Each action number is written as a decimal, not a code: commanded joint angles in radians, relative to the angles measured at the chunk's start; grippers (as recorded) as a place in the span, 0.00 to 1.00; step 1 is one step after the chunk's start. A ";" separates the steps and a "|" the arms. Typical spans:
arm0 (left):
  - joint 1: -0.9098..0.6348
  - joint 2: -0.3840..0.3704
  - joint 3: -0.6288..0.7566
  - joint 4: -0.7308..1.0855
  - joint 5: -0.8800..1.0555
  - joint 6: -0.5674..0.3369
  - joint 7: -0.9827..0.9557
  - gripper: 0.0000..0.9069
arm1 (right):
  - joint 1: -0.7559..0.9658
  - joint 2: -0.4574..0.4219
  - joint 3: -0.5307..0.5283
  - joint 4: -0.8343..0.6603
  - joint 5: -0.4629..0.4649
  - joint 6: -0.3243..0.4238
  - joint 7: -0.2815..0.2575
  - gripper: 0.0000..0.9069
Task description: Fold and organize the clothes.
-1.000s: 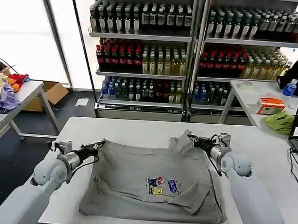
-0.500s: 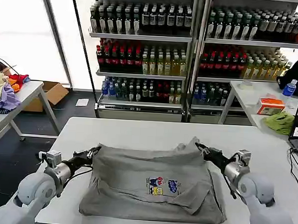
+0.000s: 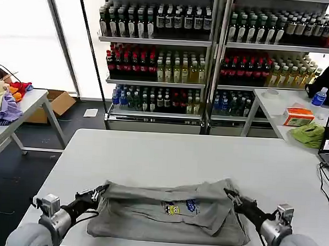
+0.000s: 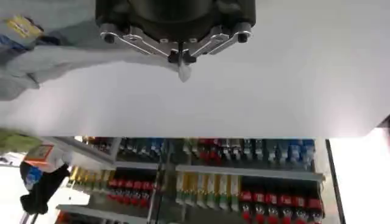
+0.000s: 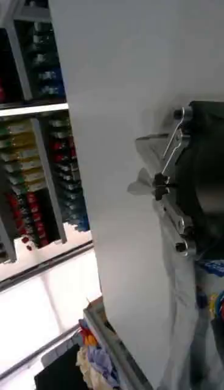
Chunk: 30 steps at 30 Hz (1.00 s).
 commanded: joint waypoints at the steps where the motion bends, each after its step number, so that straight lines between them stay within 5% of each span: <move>1: 0.181 -0.050 -0.050 -0.047 0.066 -0.027 0.009 0.01 | -0.189 0.025 0.052 0.077 -0.017 0.010 0.005 0.00; 5: 0.188 -0.066 -0.047 -0.032 0.103 -0.026 0.001 0.01 | -0.193 0.030 0.053 0.073 -0.028 0.008 0.024 0.00; 6: 0.188 -0.074 -0.047 -0.028 0.115 -0.020 -0.001 0.76 | -0.193 0.032 0.054 0.076 -0.028 0.008 0.029 0.43; 7: 0.190 -0.078 -0.048 -0.028 0.118 -0.022 -0.002 1.00 | -0.193 0.032 0.057 0.081 -0.020 0.008 0.030 1.00; 17: 0.164 -0.117 -0.127 -0.065 0.102 -0.040 -0.071 1.00 | -0.176 0.018 0.113 0.108 -0.014 0.080 0.013 1.00; 20: 0.183 -0.131 -0.170 -0.098 0.087 -0.042 -0.105 1.00 | -0.173 0.016 0.145 0.112 -0.078 0.202 -0.013 1.00; 23: 0.210 -0.168 -0.159 -0.132 0.094 -0.090 -0.174 1.00 | -0.163 0.018 0.179 0.088 -0.171 0.409 -0.039 1.00; 27: 0.250 -0.243 -0.037 -0.115 0.336 -0.340 -0.283 1.00 | -0.145 0.022 0.208 0.029 -0.170 0.608 -0.064 1.00; 30: 0.264 -0.285 0.017 -0.100 0.373 -0.397 -0.285 1.00 | -0.143 0.026 0.225 -0.027 -0.172 0.668 -0.079 1.00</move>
